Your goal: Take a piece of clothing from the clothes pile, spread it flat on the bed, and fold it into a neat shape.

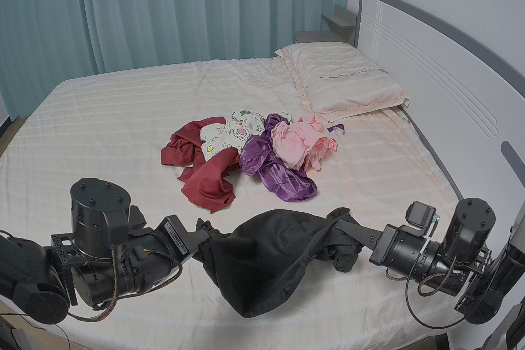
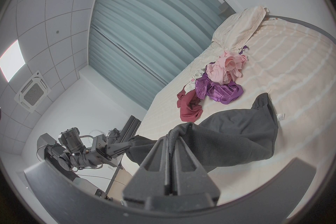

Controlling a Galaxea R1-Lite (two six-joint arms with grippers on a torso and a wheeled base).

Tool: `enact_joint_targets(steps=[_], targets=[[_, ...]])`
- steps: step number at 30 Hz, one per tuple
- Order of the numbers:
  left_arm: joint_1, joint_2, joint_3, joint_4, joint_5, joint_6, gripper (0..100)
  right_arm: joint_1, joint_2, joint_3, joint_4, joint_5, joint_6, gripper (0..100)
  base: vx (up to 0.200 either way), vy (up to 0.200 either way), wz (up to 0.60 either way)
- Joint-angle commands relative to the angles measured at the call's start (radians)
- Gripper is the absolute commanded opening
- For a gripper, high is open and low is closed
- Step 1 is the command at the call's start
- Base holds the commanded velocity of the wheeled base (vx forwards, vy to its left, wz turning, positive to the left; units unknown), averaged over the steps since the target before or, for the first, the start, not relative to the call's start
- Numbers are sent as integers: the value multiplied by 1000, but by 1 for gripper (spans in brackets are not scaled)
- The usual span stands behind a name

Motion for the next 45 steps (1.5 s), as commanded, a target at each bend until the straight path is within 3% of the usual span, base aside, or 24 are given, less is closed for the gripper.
enact_joint_targets(steps=[1, 17, 41, 45], targets=[[-6, 11, 12, -5, -3, -5, 0, 8, -40, 15, -9, -6, 6, 0, 0, 0, 0], [-6, -30, 28, 0, -3, -8, 0, 0, -37, 18, -7, -2, 6, 0, -188, 0, 0], [14, -9, 18, 0, -3, -40, 0, 0, -40, 29, -9, -2, 1, 0, 0, 0, 0], [16, -12, 21, -4, -9, -45, 0, 0, -41, 29, -9, -3, 1, 0, 0, 200, 0]])
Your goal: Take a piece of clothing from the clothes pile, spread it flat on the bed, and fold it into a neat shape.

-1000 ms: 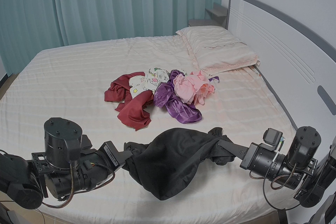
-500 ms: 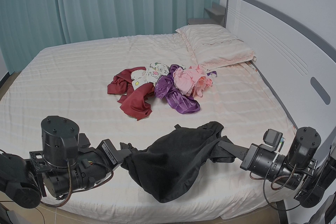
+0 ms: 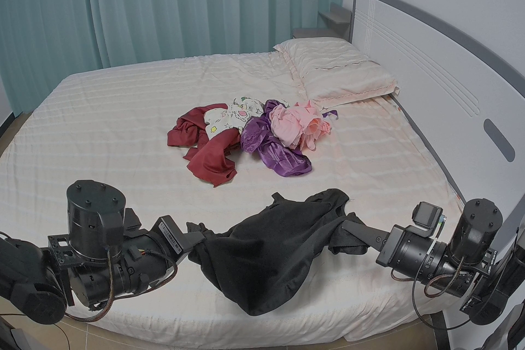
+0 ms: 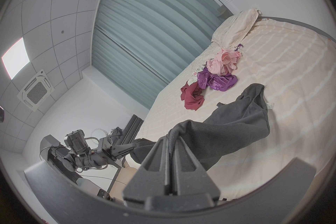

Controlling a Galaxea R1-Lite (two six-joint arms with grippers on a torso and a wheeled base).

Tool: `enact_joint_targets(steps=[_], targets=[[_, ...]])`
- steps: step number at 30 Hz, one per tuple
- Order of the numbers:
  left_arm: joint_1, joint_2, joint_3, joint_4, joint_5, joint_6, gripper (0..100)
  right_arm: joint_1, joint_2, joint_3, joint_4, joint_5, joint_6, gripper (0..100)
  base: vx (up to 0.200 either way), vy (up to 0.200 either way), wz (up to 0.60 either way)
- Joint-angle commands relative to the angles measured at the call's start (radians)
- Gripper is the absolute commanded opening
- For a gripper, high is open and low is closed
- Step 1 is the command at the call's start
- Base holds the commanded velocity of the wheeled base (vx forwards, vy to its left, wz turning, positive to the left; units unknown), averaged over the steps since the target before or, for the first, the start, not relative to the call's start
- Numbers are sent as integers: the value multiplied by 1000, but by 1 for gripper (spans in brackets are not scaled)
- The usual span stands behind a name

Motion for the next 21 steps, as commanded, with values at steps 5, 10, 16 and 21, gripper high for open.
enact_joint_targets(steps=[5, 10, 16, 21], targets=[[6, -1, -4, 0, -5, -16, 0, 1, -3, -2, -9, -1, -1, 0, 0, 200, 0], [12, -1, -6, 1, -5, -16, 0, 1, -5, -2, -9, -1, -1, 0, 0, 200, 0], [12, -7, -6, 1, -5, -16, 0, 0, -5, -5, -9, -2, -1, 0, 0, 200, 0], [12, -8, -6, 3, -5, -16, 0, 0, -3, -5, -9, -4, -1, 0, 0, 200, 0]])
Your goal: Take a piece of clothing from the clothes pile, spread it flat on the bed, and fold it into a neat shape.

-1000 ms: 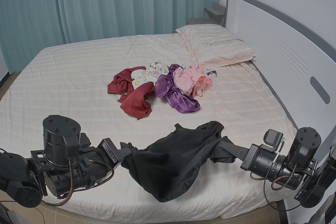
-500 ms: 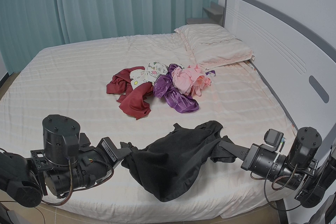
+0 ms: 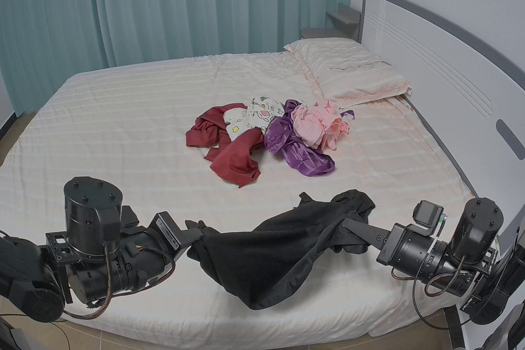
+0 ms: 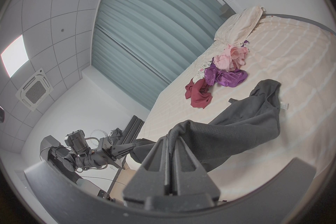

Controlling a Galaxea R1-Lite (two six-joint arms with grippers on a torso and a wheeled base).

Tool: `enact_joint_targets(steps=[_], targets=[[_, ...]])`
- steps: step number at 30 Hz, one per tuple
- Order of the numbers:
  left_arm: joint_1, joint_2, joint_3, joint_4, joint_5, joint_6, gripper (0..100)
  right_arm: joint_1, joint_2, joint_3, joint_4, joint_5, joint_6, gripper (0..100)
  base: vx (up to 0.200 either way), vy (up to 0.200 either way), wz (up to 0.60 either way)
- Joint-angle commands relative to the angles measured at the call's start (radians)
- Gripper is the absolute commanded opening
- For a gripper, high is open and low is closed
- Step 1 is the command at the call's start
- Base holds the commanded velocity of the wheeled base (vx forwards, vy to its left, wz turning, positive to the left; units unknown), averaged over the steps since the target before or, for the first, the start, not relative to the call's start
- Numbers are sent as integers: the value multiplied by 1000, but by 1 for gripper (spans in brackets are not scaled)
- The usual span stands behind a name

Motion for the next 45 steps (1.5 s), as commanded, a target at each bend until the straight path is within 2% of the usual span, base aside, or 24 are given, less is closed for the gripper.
enact_joint_targets(steps=[1, 45], targets=[[0, -2, 1, 0, 0, 0, 0, 0, 1, -1, -9, -1, 0, 0, 0, 200, 0], [-8, 2, 8, 0, -1, 0, 0, 0, 2, 2, -9, 4, 3, 0, 0, 200, 0]])
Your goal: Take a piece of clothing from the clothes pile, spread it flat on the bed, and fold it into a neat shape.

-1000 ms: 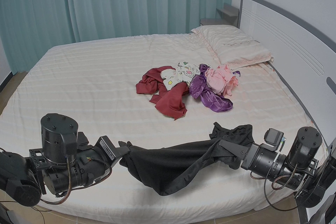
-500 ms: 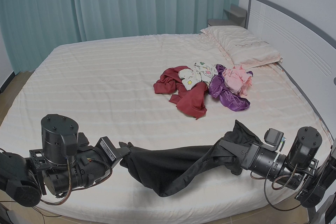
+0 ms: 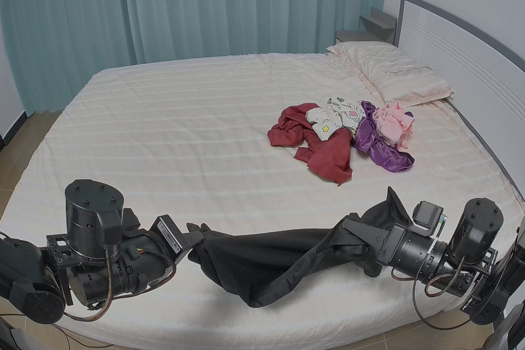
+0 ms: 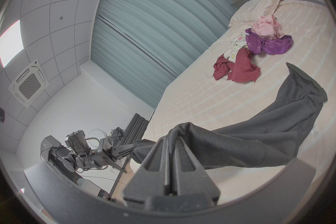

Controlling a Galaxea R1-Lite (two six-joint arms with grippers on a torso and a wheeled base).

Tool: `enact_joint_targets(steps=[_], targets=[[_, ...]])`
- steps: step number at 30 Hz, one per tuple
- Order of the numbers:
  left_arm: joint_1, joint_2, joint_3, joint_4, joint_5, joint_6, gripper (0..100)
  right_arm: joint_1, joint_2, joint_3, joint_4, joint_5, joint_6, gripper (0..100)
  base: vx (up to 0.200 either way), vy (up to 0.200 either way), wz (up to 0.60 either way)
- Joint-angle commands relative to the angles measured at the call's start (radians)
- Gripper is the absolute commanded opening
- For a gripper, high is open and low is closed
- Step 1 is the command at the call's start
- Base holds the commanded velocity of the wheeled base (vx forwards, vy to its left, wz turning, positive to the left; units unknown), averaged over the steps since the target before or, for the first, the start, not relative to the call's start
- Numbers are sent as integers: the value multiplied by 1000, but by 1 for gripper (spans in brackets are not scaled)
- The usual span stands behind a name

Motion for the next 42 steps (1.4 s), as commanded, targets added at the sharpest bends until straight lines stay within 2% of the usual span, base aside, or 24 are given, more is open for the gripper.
enact_joint_targets(steps=[1, 16, 25, 36, 42], targets=[[0, 1, 1, 0, 1, -1, 0, 0, 2, 0, -9, 0, 1, 0, 0, 200, 0], [-1, 5, 3, 0, 1, 1, 0, -1, 3, -1, -9, 0, 2, 0, 0, 200, 0], [-3, 8, 4, 0, -1, 1, 0, -1, 5, 0, -9, 0, 2, 0, 0, 0, 0], [-49, 7, 12, 5, -4, -1, 0, -1, -37, 20, -9, 3, -3, 0, -200, 0, 0], [-58, -5, 18, 8, -47, -1, 0, -4, -133, 66, -9, 94, -9, 0, -200, 0, 0]])
